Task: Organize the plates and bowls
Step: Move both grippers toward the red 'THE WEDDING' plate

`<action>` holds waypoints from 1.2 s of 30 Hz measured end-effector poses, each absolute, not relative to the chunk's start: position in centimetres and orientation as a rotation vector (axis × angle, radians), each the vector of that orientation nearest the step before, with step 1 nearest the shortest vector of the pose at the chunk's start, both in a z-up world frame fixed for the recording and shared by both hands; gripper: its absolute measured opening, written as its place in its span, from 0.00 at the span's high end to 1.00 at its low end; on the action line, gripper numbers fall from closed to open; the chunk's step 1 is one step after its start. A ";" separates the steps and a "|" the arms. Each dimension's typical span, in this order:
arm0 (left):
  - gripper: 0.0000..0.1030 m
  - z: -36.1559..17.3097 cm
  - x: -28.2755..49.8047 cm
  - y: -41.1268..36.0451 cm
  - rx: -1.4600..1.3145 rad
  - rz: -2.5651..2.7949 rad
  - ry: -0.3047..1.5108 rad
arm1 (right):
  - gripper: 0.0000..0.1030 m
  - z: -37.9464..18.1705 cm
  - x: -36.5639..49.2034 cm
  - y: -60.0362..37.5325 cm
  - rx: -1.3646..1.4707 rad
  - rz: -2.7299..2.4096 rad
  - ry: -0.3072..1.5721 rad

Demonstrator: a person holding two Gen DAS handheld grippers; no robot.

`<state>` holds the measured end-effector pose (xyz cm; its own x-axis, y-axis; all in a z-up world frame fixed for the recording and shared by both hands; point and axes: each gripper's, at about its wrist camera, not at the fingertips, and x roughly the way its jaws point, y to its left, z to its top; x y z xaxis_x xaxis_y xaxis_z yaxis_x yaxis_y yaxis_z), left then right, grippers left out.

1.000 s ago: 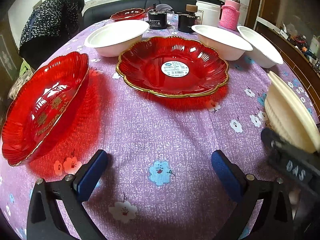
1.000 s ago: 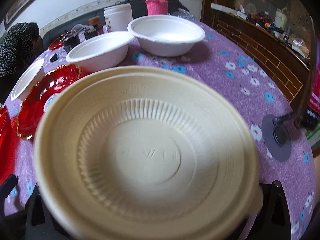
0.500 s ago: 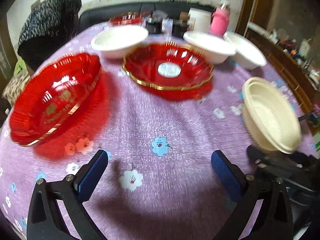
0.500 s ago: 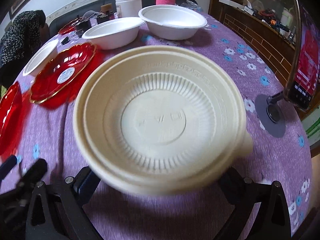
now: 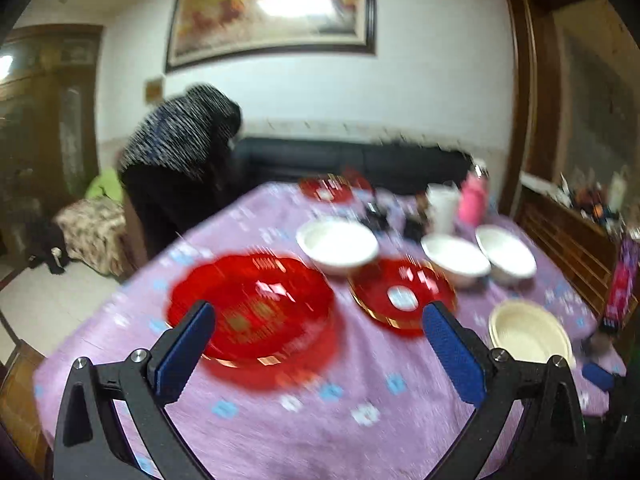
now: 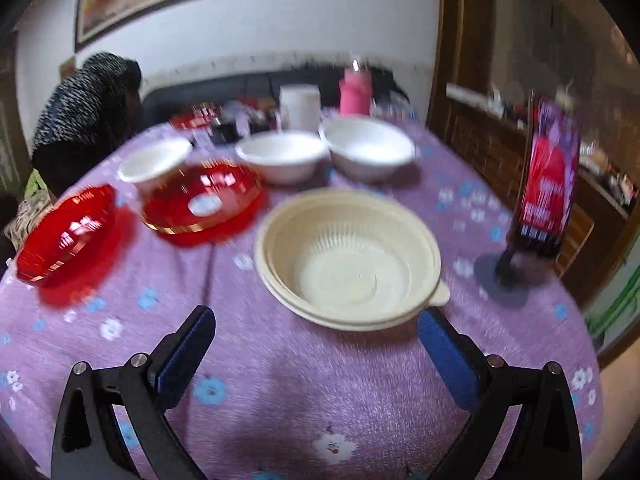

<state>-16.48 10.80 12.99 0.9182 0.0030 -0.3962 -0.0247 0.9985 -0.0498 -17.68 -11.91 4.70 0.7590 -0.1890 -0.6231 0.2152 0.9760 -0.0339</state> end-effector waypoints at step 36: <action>0.00 9.9 -12.8 14.7 -0.047 0.047 0.653 | 0.00 4.6 -15.6 -6.0 0.054 -0.053 0.699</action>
